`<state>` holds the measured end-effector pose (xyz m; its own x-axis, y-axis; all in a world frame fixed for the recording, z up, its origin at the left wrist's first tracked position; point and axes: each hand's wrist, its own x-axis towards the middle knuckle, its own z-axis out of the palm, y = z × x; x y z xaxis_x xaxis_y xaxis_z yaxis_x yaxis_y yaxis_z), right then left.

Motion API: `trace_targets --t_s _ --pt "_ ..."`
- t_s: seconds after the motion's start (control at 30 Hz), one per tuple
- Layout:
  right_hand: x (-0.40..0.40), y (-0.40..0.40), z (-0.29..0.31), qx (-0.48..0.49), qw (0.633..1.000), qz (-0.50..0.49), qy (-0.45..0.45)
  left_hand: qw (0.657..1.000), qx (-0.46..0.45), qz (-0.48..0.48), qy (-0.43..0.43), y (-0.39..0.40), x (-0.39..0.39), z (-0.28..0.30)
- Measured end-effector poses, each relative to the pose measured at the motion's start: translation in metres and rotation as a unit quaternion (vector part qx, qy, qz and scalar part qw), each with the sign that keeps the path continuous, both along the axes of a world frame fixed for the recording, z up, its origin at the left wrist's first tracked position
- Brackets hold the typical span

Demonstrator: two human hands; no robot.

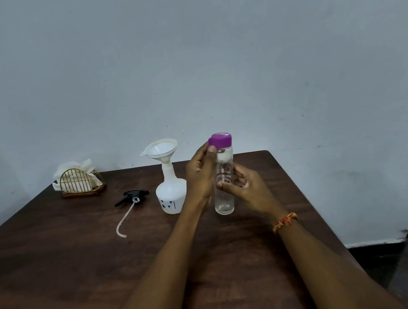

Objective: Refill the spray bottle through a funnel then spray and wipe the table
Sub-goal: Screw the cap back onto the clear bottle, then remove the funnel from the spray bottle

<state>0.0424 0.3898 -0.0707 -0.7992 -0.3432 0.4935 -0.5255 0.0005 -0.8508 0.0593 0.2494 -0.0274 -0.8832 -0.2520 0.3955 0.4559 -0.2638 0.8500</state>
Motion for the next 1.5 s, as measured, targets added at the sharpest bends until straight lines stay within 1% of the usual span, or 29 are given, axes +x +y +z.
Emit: trace_targets --t_s 0.1,0.2,0.3,0.47,0.63,0.73,0.87,1.0,1.17,1.37,1.5 --pt "-0.006 0.0 -0.003 -0.02 0.998 -0.061 0.016 0.986 -0.131 0.091 -0.05 0.003 0.001 -0.015" --pt "-0.014 0.002 -0.008 -0.019 0.987 -0.157 0.029 0.96 -0.215 0.157 -0.089 0.003 -0.003 -0.029" --pt "-0.029 0.0 -0.008 0.026 0.975 -0.213 0.051 0.938 -0.277 0.173 -0.112 0.006 -0.002 -0.033" --pt "-0.066 -0.004 0.0 0.075 0.965 -0.252 0.02 0.921 -0.34 0.151 -0.118 0.009 0.0 -0.037" --pt "-0.104 -0.011 0.002 0.095 0.959 -0.266 0.001 0.911 -0.37 0.148 -0.106 0.003 -0.01 -0.04" --pt "-0.118 -0.019 -0.001 0.086 0.961 -0.264 -0.009 0.908 -0.382 0.129 -0.117 -0.002 -0.021 -0.043" --pt "-0.131 -0.027 -0.007 0.078 0.962 -0.261 -0.015 0.912 -0.371 0.099 -0.147 -0.006 -0.036 -0.048" --pt "-0.141 -0.033 -0.014 0.078 0.962 -0.26 -0.029 0.915 -0.37 0.096 -0.132 -0.006 -0.04 -0.049" --pt "-0.146 -0.036 -0.022 0.084 0.961 -0.259 -0.048 0.912 -0.369 0.102 -0.147 -0.01 -0.046 -0.055" --pt "-0.141 -0.033 -0.027 0.159 0.949 -0.257 -0.091 0.916 -0.355 0.101 -0.158 -0.009 -0.043 -0.055" --pt "-0.127 -0.029 -0.028 0.212 0.93 -0.281 -0.109 0.902 -0.392 0.096 -0.154 -0.01 -0.043 -0.056"
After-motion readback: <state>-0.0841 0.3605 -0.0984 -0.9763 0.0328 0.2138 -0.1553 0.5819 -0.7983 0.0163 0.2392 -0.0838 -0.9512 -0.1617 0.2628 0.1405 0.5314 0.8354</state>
